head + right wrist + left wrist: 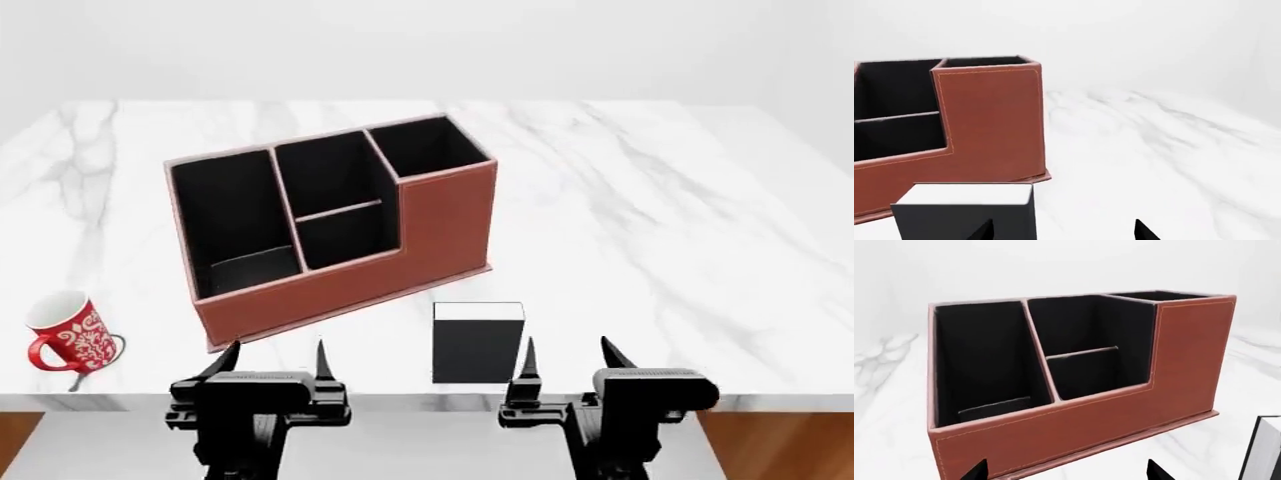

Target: Pick up the book and place it in the left compartment of the caddy.

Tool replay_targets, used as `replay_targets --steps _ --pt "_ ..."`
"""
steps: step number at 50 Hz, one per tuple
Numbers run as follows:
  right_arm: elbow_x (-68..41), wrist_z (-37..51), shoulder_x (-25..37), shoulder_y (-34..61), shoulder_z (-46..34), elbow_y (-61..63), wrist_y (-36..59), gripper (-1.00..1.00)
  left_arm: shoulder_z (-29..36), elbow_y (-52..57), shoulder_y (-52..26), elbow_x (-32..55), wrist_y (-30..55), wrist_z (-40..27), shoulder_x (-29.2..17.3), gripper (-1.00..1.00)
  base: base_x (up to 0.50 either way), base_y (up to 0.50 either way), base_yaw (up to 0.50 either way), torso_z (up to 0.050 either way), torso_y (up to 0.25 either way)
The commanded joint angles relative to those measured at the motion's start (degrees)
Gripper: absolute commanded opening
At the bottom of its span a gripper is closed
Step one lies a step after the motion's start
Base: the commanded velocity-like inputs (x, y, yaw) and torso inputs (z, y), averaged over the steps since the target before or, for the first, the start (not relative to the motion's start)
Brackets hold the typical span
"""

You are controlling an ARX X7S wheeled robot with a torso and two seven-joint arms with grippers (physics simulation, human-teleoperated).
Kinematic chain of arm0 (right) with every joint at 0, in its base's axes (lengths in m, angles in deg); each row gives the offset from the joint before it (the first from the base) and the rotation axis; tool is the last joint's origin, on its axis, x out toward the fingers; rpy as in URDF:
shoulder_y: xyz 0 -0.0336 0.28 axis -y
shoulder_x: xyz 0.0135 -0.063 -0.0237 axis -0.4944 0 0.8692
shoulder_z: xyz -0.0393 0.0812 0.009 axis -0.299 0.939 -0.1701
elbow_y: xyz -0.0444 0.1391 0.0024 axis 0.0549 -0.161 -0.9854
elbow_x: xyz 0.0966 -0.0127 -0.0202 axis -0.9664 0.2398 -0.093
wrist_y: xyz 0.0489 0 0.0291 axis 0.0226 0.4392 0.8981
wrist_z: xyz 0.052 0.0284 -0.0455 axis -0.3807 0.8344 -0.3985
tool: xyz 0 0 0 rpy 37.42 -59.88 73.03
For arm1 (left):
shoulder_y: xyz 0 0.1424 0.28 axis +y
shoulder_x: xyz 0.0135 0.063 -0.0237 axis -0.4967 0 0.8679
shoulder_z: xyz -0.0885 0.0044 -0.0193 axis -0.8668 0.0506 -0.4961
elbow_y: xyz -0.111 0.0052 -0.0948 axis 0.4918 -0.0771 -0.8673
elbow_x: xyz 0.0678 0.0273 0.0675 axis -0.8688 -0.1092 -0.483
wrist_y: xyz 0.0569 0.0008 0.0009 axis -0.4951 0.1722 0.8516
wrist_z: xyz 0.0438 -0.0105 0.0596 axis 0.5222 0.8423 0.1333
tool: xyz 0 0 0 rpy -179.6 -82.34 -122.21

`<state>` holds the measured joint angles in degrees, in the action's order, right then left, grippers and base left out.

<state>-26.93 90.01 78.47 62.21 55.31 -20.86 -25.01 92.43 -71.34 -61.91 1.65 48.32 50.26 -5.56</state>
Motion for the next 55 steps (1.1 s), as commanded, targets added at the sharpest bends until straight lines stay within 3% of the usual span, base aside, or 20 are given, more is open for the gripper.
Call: replay_targets --steps 1,5,10,35,55 --pt "-9.9 1.4 4.0 8.9 4.3 19.6 26.9 1.0 -1.1 17.5 -6.1 4.1 22.1 -1.1 -3.2 1.0 0.0 0.0 0.0 0.0 0.0" --pt "-12.7 2.4 5.2 15.2 6.3 22.6 34.1 1.0 -2.3 23.2 -10.6 6.4 30.9 -1.5 -4.3 1.0 0.0 0.0 0.0 0.0 0.0" --pt "-11.7 3.6 6.0 18.2 6.2 22.3 35.2 1.0 -3.3 25.2 -13.0 7.8 34.2 -1.6 -4.8 1.0 0.0 0.0 0.0 0.0 0.0" --pt "-11.4 5.9 7.0 24.2 12.1 15.8 33.0 1.0 -2.6 23.6 -12.5 6.4 30.7 -2.6 -6.0 1.0 0.01 0.0 0.0 0.0 0.0" --pt "-11.7 6.2 7.3 24.7 11.4 14.2 33.3 1.0 -2.6 24.1 -12.9 7.0 31.2 -3.0 -6.7 1.0 0.5 0.0 0.0 0.0 0.0"
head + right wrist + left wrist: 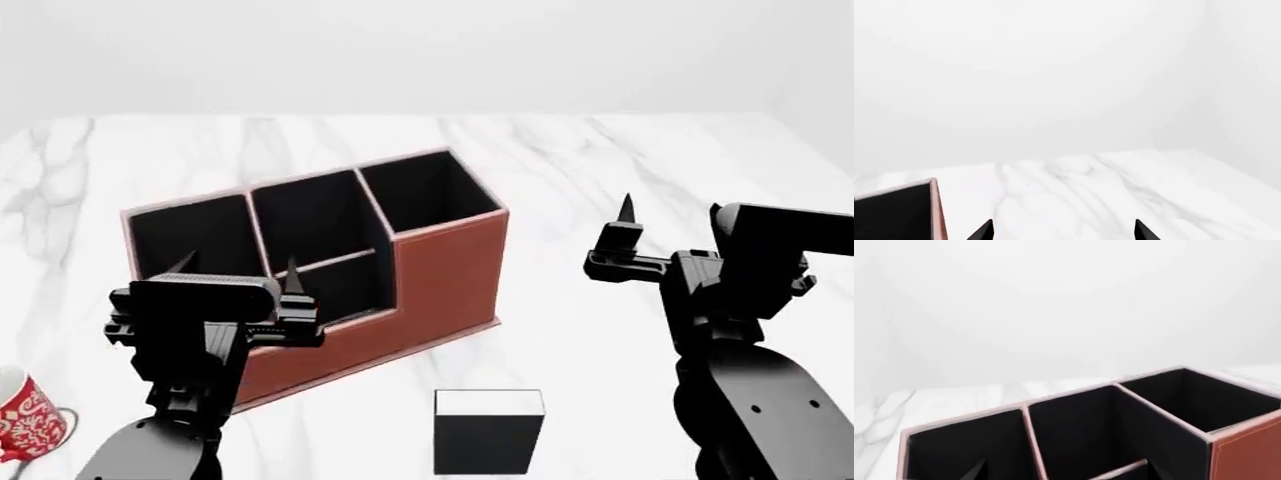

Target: Pick up the book and place it in the left compartment of the caddy.

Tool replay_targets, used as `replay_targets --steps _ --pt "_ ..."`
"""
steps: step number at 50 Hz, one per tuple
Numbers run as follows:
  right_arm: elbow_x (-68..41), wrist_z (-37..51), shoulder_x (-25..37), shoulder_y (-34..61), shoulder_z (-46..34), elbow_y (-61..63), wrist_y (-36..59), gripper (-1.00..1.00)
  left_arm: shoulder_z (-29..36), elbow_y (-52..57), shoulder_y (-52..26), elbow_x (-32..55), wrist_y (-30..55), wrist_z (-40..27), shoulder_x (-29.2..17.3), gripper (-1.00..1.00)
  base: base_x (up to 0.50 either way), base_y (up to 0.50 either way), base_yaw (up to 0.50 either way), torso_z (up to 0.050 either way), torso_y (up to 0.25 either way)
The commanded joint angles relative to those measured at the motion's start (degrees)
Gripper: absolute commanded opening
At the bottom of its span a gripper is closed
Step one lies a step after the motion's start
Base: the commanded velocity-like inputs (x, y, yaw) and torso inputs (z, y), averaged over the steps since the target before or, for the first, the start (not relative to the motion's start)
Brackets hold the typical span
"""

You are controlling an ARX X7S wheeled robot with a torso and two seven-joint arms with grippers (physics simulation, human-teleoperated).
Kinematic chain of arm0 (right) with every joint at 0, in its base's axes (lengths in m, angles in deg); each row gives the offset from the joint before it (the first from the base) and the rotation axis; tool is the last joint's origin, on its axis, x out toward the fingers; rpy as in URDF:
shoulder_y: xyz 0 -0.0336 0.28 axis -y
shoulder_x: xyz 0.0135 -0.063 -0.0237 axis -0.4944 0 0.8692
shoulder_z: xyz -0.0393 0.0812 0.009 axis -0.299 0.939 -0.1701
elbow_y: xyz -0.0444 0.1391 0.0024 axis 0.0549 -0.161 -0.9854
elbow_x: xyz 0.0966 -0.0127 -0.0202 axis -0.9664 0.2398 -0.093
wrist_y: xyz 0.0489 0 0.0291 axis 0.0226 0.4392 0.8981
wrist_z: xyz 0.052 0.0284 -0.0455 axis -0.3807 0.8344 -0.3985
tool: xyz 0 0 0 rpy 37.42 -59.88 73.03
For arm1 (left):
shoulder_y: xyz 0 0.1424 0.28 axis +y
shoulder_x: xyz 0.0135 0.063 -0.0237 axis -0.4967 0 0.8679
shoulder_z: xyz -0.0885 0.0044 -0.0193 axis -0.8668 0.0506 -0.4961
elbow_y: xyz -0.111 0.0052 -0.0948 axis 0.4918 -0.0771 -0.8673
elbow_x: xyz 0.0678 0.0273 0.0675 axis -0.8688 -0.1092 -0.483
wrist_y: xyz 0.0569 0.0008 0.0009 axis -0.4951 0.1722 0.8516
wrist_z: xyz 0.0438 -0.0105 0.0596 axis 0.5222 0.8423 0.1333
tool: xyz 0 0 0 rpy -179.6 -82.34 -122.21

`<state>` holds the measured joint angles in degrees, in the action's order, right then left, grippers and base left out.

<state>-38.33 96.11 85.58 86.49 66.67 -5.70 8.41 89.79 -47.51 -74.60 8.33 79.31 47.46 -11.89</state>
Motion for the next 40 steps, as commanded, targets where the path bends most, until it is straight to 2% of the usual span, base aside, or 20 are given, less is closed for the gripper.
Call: replay_targets --steps 1,21,40 --pt "-0.2 0.0 0.1 0.2 -0.1 -1.4 -0.3 1.0 0.1 0.3 -0.3 0.2 0.4 -0.3 -0.5 1.0 0.5 0.0 0.0 0.0 0.0" --pt "-0.9 0.4 0.1 0.5 -0.5 -3.0 0.5 1.0 0.4 0.5 -0.7 0.5 0.1 -0.8 -1.0 1.0 0.5 0.0 0.0 0.0 0.001" --pt "-0.6 0.4 0.3 -0.3 -1.2 -3.5 -1.6 1.0 0.4 0.7 -0.3 0.9 0.0 -1.3 -1.3 1.0 0.0 0.0 0.0 0.0 0.001"
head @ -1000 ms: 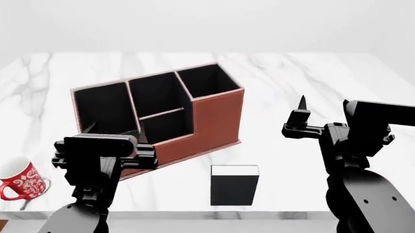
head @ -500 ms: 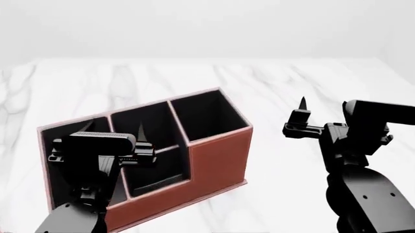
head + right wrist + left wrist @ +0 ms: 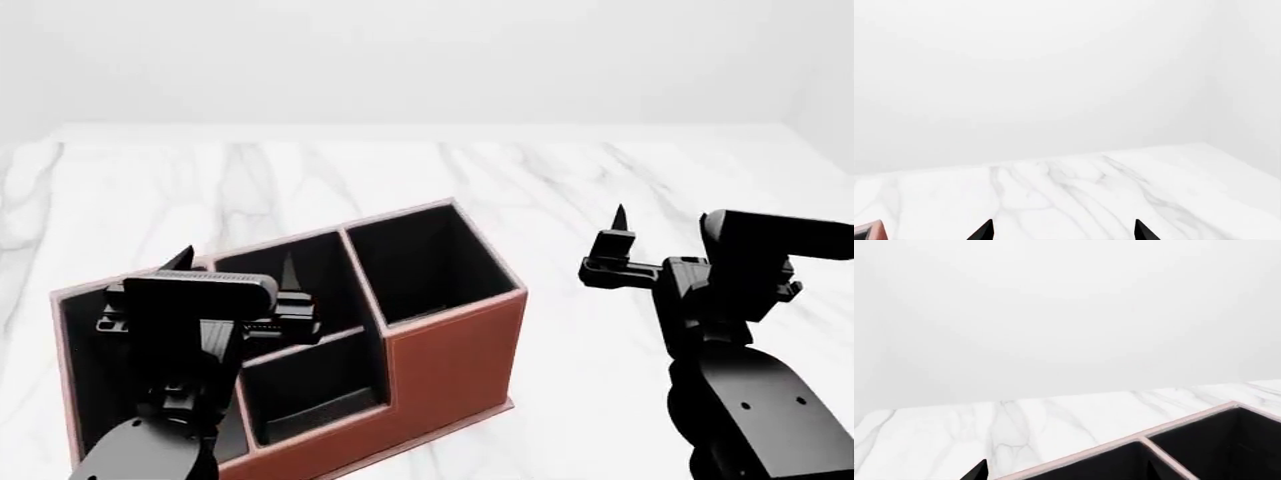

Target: Pick up the book and place it in the left compartment of the caddy.

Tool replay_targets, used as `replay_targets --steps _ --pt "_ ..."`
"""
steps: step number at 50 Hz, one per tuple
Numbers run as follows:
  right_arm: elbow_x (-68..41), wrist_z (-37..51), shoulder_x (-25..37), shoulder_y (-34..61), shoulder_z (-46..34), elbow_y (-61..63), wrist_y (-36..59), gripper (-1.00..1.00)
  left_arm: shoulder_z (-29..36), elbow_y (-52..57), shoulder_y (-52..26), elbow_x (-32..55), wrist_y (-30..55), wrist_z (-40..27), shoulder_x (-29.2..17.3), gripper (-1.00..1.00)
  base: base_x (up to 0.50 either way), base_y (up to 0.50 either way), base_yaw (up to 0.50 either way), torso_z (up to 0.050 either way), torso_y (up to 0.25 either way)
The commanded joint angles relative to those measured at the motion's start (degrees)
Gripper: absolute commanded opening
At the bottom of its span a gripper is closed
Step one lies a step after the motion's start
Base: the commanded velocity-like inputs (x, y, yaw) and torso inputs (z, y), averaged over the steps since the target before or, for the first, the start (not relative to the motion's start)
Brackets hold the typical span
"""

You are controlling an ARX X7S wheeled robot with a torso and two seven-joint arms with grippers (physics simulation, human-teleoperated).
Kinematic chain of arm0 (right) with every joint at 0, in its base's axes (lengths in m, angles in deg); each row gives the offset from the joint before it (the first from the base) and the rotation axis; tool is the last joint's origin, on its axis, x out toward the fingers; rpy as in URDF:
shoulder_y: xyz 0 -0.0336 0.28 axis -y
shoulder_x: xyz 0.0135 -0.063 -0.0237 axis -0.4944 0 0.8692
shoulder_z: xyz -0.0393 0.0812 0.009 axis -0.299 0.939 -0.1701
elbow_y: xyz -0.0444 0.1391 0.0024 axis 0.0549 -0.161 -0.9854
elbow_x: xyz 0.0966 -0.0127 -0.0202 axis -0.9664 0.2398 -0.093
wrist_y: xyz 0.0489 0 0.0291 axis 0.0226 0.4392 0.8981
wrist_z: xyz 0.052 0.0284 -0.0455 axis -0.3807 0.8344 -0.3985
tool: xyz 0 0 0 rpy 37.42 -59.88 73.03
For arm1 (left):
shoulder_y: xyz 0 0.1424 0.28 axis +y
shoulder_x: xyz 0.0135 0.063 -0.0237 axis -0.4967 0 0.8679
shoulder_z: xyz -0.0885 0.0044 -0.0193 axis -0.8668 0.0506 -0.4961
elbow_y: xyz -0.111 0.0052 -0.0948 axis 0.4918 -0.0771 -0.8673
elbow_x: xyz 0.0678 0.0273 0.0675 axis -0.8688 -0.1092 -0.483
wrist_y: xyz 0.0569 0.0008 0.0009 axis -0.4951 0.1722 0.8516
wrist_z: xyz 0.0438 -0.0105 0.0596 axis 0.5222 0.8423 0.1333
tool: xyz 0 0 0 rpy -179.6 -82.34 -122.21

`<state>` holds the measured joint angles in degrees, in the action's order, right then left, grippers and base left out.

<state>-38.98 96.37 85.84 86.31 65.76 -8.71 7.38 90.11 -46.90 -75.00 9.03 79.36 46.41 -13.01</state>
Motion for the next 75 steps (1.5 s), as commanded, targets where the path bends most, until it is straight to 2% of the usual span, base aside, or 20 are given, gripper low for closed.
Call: replay_targets --steps 1,6,14,16,22,25,28,30,35,39,46,52,56,60,63,64,65,68,70,75 --pt "0.0 0.2 0.0 -0.2 -0.3 -0.6 -0.6 1.0 0.1 0.0 0.1 0.2 -0.1 -0.2 -0.3 1.0 0.0 0.0 0.0 0.0 0.0" --pt "0.0 0.2 0.1 -0.2 -0.4 -1.0 -0.9 1.0 0.6 1.2 -0.1 1.8 0.5 1.6 -1.0 1.0 0.0 0.0 0.0 0.0 0.0" --pt "-0.1 0.2 0.2 -0.3 -0.5 -1.4 -1.3 1.0 -4.0 6.2 -1.1 9.7 6.4 6.4 -4.0 1.0 0.0 0.0 0.0 0.0 0.001" --pt "-0.2 0.1 0.3 -0.3 -0.4 -1.5 -1.4 1.0 -11.5 8.0 -0.6 16.5 6.6 8.3 -2.9 1.0 0.0 0.0 0.0 0.0 0.0" --pt "-0.2 0.0 0.5 -0.2 -0.6 -1.8 -1.8 1.0 -19.5 9.9 -1.0 27.4 12.5 12.8 -6.4 1.0 0.0 0.0 0.0 0.0 0.0" --pt "-0.2 -0.1 0.5 -0.2 -0.6 -2.3 -2.0 1.0 -21.0 9.3 -0.8 31.5 13.8 15.9 -7.9 1.0 0.0 0.0 0.0 0.0 0.0" --pt "-0.2 0.0 0.5 -0.2 -0.7 -2.5 -2.1 1.0 -19.1 8.3 0.6 32.5 13.1 21.4 -10.4 1.0 0.0 0.0 0.0 0.0 0.0" --pt "-0.3 0.0 0.5 -0.2 -0.8 -2.6 -2.2 1.0 -19.6 8.0 0.8 35.2 13.7 22.9 -10.3 1.0 0.0 0.0 0.0 0.0 0.0" --pt "-0.2 0.0 0.5 0.0 -1.1 -2.8 -2.3 1.0 -17.5 7.8 0.8 34.6 13.1 25.0 -11.0 1.0 0.0 0.0 0.0 0.0 0.0" --pt "-0.3 0.1 0.6 0.2 -1.2 -3.0 -2.3 1.0 -18.2 7.9 -0.8 37.9 15.3 24.7 -11.6 1.0 0.0 0.0 0.0 0.0 0.0" --pt "-0.2 0.3 0.6 0.6 -1.5 -3.6 -2.5 1.0 -16.2 9.2 -10.3 48.2 25.7 20.7 -14.0 1.0 0.0 0.0 0.0 0.0 0.0" --pt "0.0 0.3 0.7 0.6 -1.9 -4.1 -2.9 1.0 -11.9 8.7 -17.0 52.1 31.9 18.1 -14.8 1.0 0.0 0.0 0.0 0.0 0.0" --pt "0.1 0.3 0.7 0.6 -2.2 -4.5 -3.0 1.0 -10.7 6.3 -22.9 60.5 38.8 13.1 -14.3 1.0 0.0 0.0 0.0 0.0 0.0" --pt "0.1 0.4 0.7 0.7 -2.5 -4.3 -3.2 1.0 -6.2 3.6 -29.6 67.2 45.4 7.1 -13.7 1.0 0.0 0.0 0.0 0.0 0.0" --pt "0.1 0.3 0.6 0.8 -2.6 -4.7 -3.5 1.0 -3.1 2.3 -32.4 68.6 46.6 5.7 -14.0 1.0 0.0 0.0 0.0 0.0 0.0" --pt "0.2 0.3 0.7 0.7 -2.7 -5.0 -3.7 1.0 0.0 -1.2 -34.8 75.5 47.7 0.7 -15.0 1.0 0.0 0.0 0.0 0.0 0.0" --pt "0.2 0.3 0.7 0.7 -2.7 -5.0 -3.7 1.0 0.3 -1.7 -35.7 77.9 46.8 -1.0 -15.1 1.0 0.0 0.0 0.0 0.0 0.0" --pt "0.1 0.3 0.7 0.7 -2.7 -5.1 -3.8 1.0 2.8 -2.4 -38.1 80.8 46.3 -3.2 -15.8 1.0 0.0 0.0 0.0 0.0 0.0" --pt "0.3 0.3 0.8 0.7 -2.8 -5.6 -4.1 1.0 6.8 -5.0 -41.9 86.3 46.1 -6.6 -16.6 1.0 0.0 0.0 0.0 0.0 0.0" --pt "0.2 0.3 0.8 0.8 -2.9 -5.8 -4.2 1.0 14.3 -8.5 -48.3 91.7 45.9 -11.9 -17.6 1.0 0.0 0.0 0.0 0.0 0.0"
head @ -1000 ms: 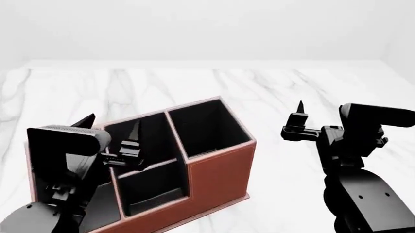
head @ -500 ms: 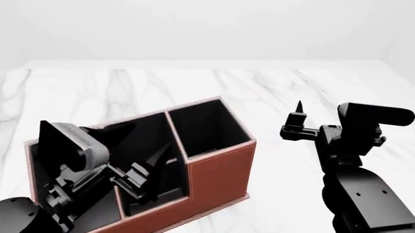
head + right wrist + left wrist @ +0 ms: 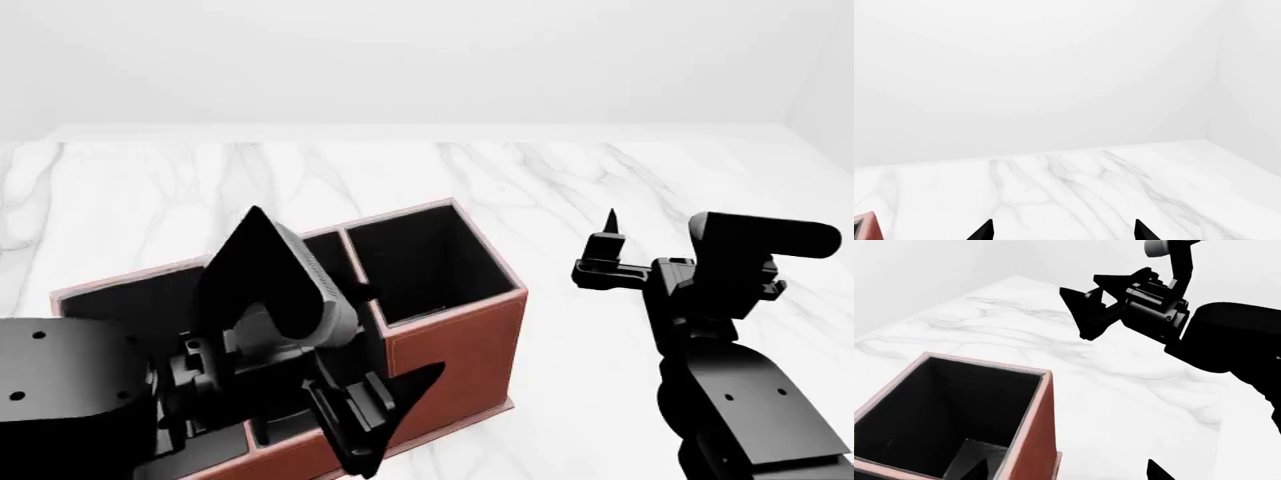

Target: Pick up the book and place it in the left compartment of the caddy.

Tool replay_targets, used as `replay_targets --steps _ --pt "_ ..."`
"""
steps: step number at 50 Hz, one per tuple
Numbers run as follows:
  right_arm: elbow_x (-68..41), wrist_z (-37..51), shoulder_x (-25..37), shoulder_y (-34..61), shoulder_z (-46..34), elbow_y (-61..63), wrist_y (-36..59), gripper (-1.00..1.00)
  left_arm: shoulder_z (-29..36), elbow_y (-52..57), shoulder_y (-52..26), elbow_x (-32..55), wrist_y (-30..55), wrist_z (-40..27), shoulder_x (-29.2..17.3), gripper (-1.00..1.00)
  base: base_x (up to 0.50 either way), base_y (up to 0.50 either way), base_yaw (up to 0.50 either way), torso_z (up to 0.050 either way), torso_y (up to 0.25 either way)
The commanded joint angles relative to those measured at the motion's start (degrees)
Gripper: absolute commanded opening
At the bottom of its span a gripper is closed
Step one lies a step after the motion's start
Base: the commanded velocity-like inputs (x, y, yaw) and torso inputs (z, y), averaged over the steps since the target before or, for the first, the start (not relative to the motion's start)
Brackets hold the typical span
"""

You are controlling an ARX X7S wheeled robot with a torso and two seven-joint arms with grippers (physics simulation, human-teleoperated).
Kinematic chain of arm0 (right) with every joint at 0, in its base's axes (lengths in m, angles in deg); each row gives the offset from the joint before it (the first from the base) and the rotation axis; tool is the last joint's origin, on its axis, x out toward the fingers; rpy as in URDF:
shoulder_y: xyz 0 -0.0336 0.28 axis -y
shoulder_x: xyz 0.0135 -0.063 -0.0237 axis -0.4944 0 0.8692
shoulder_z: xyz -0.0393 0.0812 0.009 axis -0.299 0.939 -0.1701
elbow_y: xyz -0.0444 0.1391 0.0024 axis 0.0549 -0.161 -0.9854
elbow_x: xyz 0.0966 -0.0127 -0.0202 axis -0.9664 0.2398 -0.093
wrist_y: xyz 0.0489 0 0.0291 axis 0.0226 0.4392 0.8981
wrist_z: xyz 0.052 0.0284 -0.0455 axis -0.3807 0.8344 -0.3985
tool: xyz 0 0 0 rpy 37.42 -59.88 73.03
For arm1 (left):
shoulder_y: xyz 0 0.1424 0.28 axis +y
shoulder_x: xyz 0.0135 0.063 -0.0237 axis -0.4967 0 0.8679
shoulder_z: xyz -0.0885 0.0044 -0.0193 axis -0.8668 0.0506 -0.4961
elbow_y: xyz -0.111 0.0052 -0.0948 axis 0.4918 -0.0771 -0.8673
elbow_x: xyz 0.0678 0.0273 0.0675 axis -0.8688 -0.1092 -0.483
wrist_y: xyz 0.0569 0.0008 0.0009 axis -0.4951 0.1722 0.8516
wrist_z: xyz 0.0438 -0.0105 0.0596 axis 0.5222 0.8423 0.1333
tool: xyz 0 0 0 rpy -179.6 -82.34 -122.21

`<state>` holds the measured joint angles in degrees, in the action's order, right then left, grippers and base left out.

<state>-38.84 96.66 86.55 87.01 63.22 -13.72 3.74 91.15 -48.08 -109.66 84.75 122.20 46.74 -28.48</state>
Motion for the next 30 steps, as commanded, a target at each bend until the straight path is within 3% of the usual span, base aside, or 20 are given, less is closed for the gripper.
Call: replay_targets --steps 1,5,14,23,30 --pt "0.0 0.1 0.1 0.1 -0.3 -0.8 -0.5 1.0 13.6 -7.3 -13.8 16.2 2.7 -12.4 -2.2 1.0 0.0 0.0 0.0 0.0 0.0" --pt "0.0 0.1 0.1 0.4 -0.4 -1.2 -0.8 1.0 22.9 -11.0 -19.7 24.7 1.6 -18.4 -3.6 1.0 0.0 0.0 0.0 0.0 0.0" --pt "0.0 0.3 0.3 0.6 -0.7 -1.6 -0.7 1.0 31.6 -13.4 -26.9 34.0 0.3 -21.4 -5.5 1.0 0.0 0.0 0.0 0.0 0.0" --pt "0.2 0.3 0.1 0.6 -1.4 -2.2 -1.3 1.0 38.4 -15.7 -31.7 38.8 -0.4 -23.2 -5.6 1.0 0.0 0.0 0.0 0.0 0.0" --pt "0.1 0.4 0.2 0.5 -1.5 -2.2 -1.4 1.0 40.2 -16.9 -32.6 38.5 0.4 -22.4 -5.3 1.0 0.0 0.0 0.0 0.0 0.0"
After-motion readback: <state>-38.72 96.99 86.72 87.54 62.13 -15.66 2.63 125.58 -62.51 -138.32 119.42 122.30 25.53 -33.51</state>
